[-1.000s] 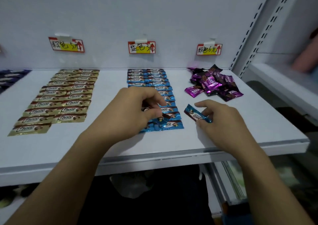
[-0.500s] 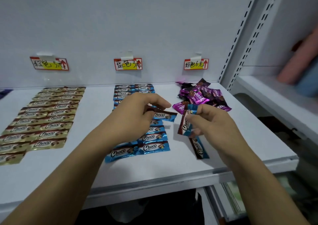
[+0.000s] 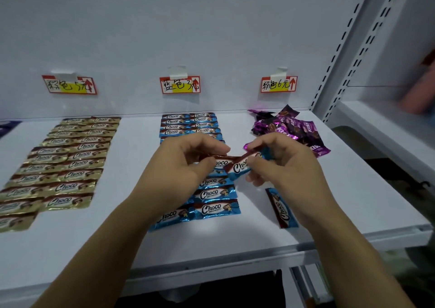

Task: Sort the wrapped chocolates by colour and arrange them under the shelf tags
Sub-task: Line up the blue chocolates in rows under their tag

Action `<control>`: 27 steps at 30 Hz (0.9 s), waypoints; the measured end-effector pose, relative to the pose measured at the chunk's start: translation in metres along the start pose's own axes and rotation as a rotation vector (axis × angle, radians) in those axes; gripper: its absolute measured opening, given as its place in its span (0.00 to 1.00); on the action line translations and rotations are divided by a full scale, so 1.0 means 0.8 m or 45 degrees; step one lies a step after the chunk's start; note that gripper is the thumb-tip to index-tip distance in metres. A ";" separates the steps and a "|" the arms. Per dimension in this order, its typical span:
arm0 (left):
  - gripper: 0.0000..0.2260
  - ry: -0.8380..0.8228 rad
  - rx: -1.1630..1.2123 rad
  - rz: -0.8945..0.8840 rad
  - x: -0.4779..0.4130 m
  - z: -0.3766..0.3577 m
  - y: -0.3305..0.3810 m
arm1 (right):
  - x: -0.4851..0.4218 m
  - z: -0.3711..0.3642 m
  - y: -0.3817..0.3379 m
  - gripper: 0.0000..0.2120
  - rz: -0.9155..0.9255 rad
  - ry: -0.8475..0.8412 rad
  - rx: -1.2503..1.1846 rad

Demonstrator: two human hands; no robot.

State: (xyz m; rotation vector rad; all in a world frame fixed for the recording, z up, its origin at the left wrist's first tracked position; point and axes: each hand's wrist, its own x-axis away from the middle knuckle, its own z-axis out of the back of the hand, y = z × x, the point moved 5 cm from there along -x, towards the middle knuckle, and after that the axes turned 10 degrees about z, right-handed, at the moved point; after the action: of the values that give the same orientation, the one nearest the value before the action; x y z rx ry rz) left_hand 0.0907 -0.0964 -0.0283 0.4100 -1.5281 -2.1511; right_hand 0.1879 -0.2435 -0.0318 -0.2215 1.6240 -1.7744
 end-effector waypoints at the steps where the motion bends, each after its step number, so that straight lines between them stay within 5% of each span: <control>1: 0.12 0.017 0.022 0.002 0.002 0.002 -0.002 | 0.000 -0.002 -0.001 0.05 0.004 -0.006 -0.013; 13: 0.10 0.103 -0.151 0.032 0.023 0.039 -0.020 | -0.005 -0.004 0.001 0.04 0.063 -0.087 0.233; 27: 0.06 0.242 -0.347 -0.015 -0.091 0.033 0.014 | -0.175 0.011 0.060 0.03 -0.087 -0.085 0.672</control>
State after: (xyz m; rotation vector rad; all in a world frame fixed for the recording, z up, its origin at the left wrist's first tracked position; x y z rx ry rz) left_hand 0.1415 -0.0400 -0.0107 0.5126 -1.1144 -2.2189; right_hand 0.3141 -0.1653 -0.0287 -0.0879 1.0620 -2.1504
